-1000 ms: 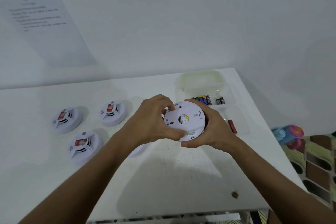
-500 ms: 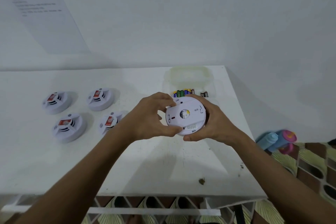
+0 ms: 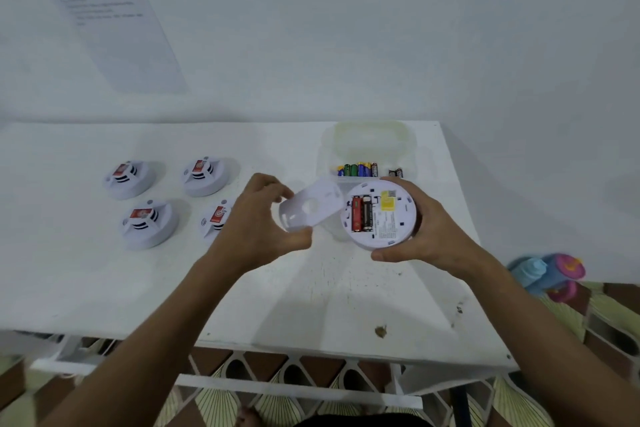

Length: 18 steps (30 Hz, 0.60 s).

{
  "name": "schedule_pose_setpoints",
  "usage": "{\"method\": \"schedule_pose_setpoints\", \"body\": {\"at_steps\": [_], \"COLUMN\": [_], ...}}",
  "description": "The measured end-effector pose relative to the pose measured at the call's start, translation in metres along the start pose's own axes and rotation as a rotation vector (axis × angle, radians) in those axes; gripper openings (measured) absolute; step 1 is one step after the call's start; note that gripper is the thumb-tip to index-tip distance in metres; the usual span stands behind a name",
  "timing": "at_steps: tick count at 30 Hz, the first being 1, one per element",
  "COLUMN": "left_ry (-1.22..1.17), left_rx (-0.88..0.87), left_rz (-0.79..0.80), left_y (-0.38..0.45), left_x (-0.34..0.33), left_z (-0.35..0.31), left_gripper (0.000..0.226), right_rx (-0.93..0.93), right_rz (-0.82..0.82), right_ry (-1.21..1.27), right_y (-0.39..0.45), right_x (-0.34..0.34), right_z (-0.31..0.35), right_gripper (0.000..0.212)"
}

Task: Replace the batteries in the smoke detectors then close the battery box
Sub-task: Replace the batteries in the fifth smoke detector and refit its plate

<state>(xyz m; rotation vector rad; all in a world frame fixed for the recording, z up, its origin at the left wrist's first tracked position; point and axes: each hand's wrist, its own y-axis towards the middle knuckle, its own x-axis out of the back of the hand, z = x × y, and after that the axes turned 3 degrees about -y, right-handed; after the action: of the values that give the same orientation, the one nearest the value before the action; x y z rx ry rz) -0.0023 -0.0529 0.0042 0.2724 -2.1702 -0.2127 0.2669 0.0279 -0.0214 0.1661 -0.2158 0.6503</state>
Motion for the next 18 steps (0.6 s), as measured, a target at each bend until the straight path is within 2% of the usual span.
{"method": "schedule_pose_setpoints", "body": {"at_steps": [5,8,15,18], "left_ry": [0.12,0.139,0.122,0.102], "left_rx": [0.173,0.169,0.196,0.201], "left_rz": [0.156,0.232,0.298,0.312], "left_y": [-0.018,-0.024,-0.026,-0.026], "left_x": [-0.016,-0.028,-0.035,-0.027], "left_z": [0.035,0.046,0.06,0.055], "left_gripper": [0.065,0.065,0.048,0.055], "right_rx": [-0.031,-0.052,-0.056,-0.048], "right_rz": [0.023,0.04,0.074,0.104], "right_ry": [-0.03,-0.036,-0.07,-0.086], "right_y": [-0.003,0.0,0.008,0.01], "right_x": [0.005,0.003,-0.008,-0.012], "right_z": [0.003,0.003,0.006,0.009], "right_gripper": [0.1,0.101,0.1,0.099]}}
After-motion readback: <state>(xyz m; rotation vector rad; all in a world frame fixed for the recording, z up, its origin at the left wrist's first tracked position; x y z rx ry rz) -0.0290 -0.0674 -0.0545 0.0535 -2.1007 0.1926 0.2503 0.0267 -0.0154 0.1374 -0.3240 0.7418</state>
